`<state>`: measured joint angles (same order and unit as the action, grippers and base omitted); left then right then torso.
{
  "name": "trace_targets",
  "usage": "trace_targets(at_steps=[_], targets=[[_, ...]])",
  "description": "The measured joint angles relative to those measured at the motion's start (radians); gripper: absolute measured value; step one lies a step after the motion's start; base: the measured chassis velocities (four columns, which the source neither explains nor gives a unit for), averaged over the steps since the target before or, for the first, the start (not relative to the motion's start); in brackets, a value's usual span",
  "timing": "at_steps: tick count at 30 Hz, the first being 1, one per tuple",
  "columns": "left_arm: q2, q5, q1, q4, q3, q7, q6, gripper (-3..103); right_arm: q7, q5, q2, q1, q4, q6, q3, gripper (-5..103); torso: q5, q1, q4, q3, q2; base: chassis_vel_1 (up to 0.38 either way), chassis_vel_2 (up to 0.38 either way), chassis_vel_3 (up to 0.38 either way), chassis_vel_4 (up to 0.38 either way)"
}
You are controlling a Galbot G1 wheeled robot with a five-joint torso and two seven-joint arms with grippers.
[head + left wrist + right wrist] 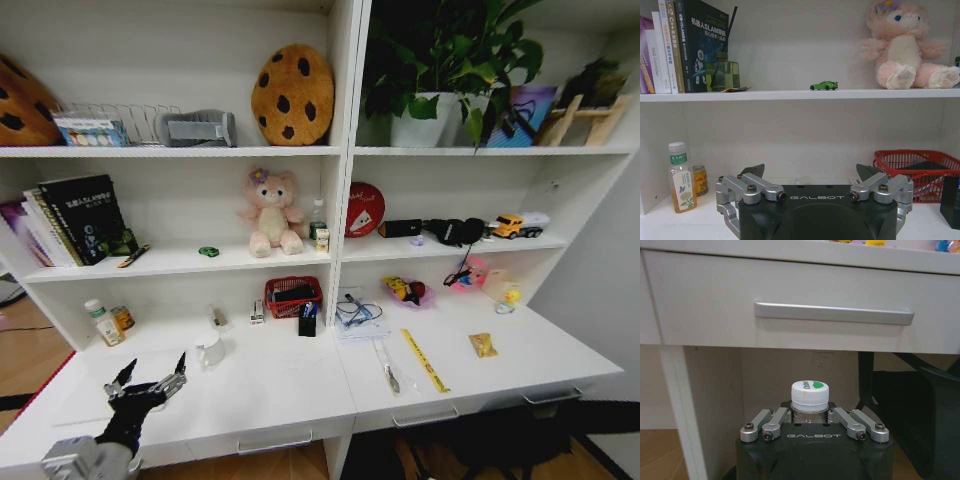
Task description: Organize the objects on the table.
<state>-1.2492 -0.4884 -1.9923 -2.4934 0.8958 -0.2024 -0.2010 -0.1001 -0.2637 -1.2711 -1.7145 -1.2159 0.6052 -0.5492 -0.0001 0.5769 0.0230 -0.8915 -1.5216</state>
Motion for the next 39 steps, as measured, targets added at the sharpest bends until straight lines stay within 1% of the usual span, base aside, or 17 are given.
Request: trace_targets(at_steps=[2,3,6,7,9,13,15,16,20,22,24,27,30,33,35,38,39], targets=[[0.000,0.000,0.000,0.000,0.000,0.000,0.000,100,0.019,0.002,-0.008,0.073,0.078,0.029,0.013,26,0.0001,0.000,0.0002,0.000,0.000,0.000,0.000,0.000,0.000],[0.000,0.000,0.000,0.000,0.000,0.000,0.000,100,0.019,0.002,-0.008,0.073,0.078,0.029,0.013,26,0.0001,0.000,0.0002,0.000,0.000,0.000,0.000,0.000,0.000],[0.000,0.000,0.000,0.000,0.000,0.000,0.000,100,0.053,0.017,-0.021,0.167,0.181,0.069,0.039,26,0.0003,0.000,0.0001,0.000,0.000,0.000,0.000,0.000,0.000],[0.000,0.000,0.000,0.000,0.000,0.000,0.000,100,0.053,0.017,-0.021,0.167,0.181,0.069,0.039,26,0.0003,0.000,0.0001,0.000,0.000,0.000,0.000,0.000,0.000],[0.000,0.000,0.000,0.000,0.000,0.000,0.000,100,0.084,0.034,-0.036,0.230,0.245,0.091,0.057,26,0.0001,0.000,-0.0001,0.000,0.000,0.000,0.000,0.000,0.000],[0.000,0.000,0.000,0.000,0.000,0.000,0.000,100,0.091,0.041,-0.052,0.274,0.295,0.091,0.066,26,-0.0001,0.000,0.0001,0.000,0.000,0.000,0.000,0.000,0.000],[0.000,0.000,0.000,0.000,0.000,0.000,0.000,100,0.098,0.064,-0.075,0.342,0.413,0.119,0.067,26,0.0006,0.000,0.0000,0.000,0.000,0.000,0.000,0.000,0.000],[0.000,0.000,0.000,0.000,0.000,0.000,0.000,100,0.098,0.064,-0.075,0.342,0.413,0.119,0.067,26,0.0006,0.000,0.0000,0.000,0.000,0.000,0.000,0.000,0.000],[0.000,0.000,0.000,0.000,0.000,0.000,0.000,100,0.098,0.087,-0.091,0.404,0.513,0.137,0.064,26,-0.0002,0.000,0.0002,0.000,0.000,0.000,0.000,0.000,0.000],[0.000,0.000,0.000,0.000,0.000,0.000,0.000,100,0.098,0.121,-0.108,0.487,0.628,0.179,0.056,26,0.0002,0.000,0.0001,0.000,0.000,0.000,0.000,0.000,0.000],[0.000,0.000,0.000,0.000,0.000,0.000,0.000,100,0.098,0.128,-0.113,0.505,0.650,0.185,0.052,26,0.0001,0.000,-0.0002,0.000,0.000,0.000,0.000,0.000,0.000],[0.000,0.000,0.000,0.000,0.000,0.000,0.000,100,0.097,0.120,-0.132,0.537,0.676,0.166,0.046,26,0.0002,0.000,-0.0003,0.000,0.000,0.000,0.000,0.000,0.000],[0.000,0.000,0.000,0.000,0.000,0.000,0.000,100,0.087,0.120,-0.154,0.554,0.699,0.118,0.037,26,0.0000,0.000,0.0002,0.000,0.000,0.000,0.000,0.000,0.000],[0.000,0.000,0.000,0.000,0.000,0.000,0.000,100,0.089,0.126,-0.161,0.563,0.718,0.101,0.030,26,0.0004,0.000,0.0001,0.000,0.000,0.000,0.000,0.000,0.000],[0.000,0.000,0.000,0.000,0.000,0.000,0.000,100,0.091,0.095,-0.168,0.590,0.763,0.062,0.022,26,0.0001,0.000,0.0002,0.000,0.000,0.000,0.000,0.000,0.000],[0.000,0.000,0.000,0.000,0.000,0.000,0.000,100,0.091,0.084,-0.168,0.603,0.784,0.050,0.021,26,0.0001,0.000,0.0000,0.000,0.000,0.000,0.000,0.000,0.000],[0.000,0.000,0.000,0.000,0.000,0.000,0.000,100,0.092,0.083,-0.168,0.606,0.788,0.044,0.021,24,0.0001,0.000,-0.0001,0.000,0.000,0.000,0.000,0.000,0.000]])
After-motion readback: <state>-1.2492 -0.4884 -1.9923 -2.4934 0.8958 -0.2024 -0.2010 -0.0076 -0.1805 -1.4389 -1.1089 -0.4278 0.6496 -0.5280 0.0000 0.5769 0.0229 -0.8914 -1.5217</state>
